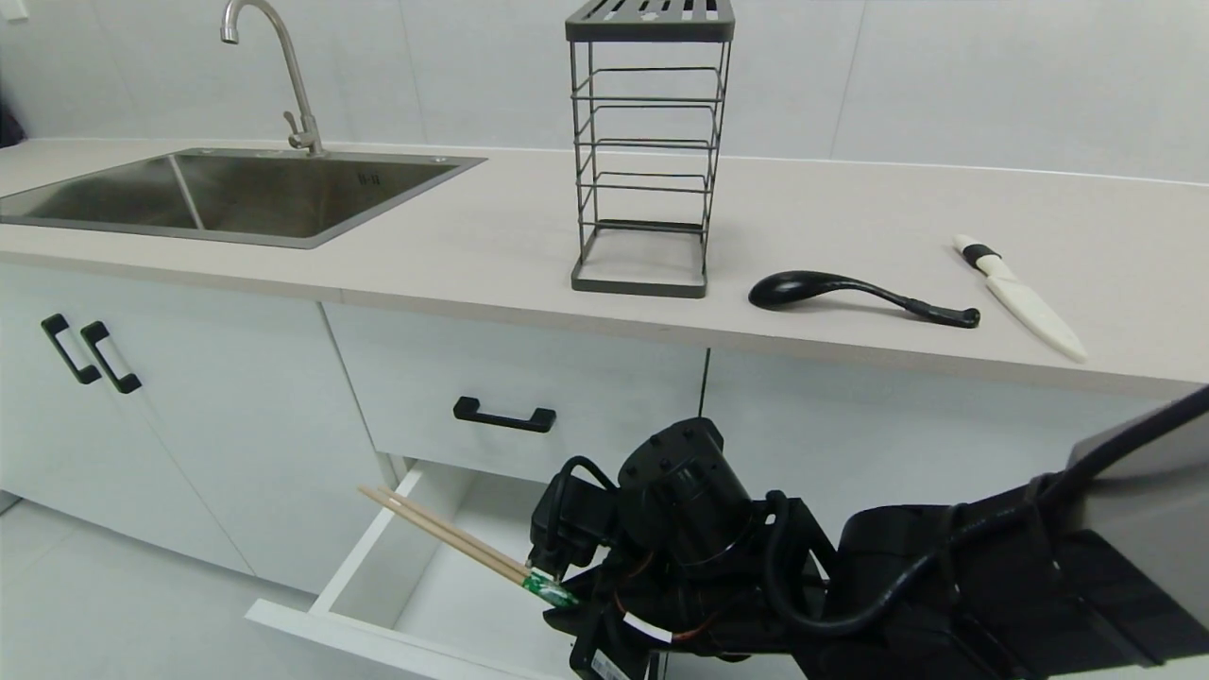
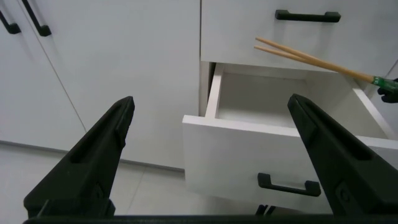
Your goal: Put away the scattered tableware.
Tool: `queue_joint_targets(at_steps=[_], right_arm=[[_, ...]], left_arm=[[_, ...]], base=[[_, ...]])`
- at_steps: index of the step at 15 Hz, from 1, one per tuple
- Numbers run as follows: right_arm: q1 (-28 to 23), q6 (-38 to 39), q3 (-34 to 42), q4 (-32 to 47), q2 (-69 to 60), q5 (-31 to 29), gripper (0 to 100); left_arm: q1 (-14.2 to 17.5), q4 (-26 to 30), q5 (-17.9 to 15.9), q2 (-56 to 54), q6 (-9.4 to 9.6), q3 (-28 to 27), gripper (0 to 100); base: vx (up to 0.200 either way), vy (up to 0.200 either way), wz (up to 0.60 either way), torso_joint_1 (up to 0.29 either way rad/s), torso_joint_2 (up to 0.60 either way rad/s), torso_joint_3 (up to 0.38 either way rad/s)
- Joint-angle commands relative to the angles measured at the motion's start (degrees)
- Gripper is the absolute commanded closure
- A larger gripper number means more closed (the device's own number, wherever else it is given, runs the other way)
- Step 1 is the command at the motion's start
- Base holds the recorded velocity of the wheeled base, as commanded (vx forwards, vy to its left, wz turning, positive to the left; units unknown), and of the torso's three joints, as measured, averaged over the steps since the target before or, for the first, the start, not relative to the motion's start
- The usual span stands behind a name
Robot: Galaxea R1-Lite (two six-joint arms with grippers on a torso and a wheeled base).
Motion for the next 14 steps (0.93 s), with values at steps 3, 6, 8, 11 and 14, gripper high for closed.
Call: queue_joint_targets(at_steps=[3, 6, 8, 11, 14], right_arm=[[-1.4, -0.1, -0.06, -0.03, 1.36, -0.19, 100], [-1.75, -0.1, -1.02, -0.03, 2.95, -0.36, 100], [-2.02, -0.1, -3.57, -0.03, 5.06, -0.36, 100], [-2.02, -0.19, -5.24, -0.03, 7.34, -0.36, 100], [-2.37, -3.88, -7.26, -0.03, 9.98, -0.36, 100]], left_arm=[[0.0, 0.0, 0.0, 0.07, -0.01, 0.0, 0], [0.0, 0.0, 0.0, 0.07, -0.01, 0.0, 0], [0.0, 0.0, 0.0, 0.07, -0.01, 0.0, 0], [0.0, 0.0, 0.0, 0.07, -0.01, 0.0, 0], [0.0, 0.0, 0.0, 0.07, -0.01, 0.0, 0]], base=[[0.0, 0.0, 0.0, 0.0, 0.06, 0.029], [0.0, 0.0, 0.0, 0.0, 0.0, 0.0], [0.0, 0.0, 0.0, 0.0, 0.0, 0.0], [0.0, 0.0, 0.0, 0.0, 0.0, 0.0], [0.0, 0.0, 0.0, 0.0, 0.0, 0.0]])
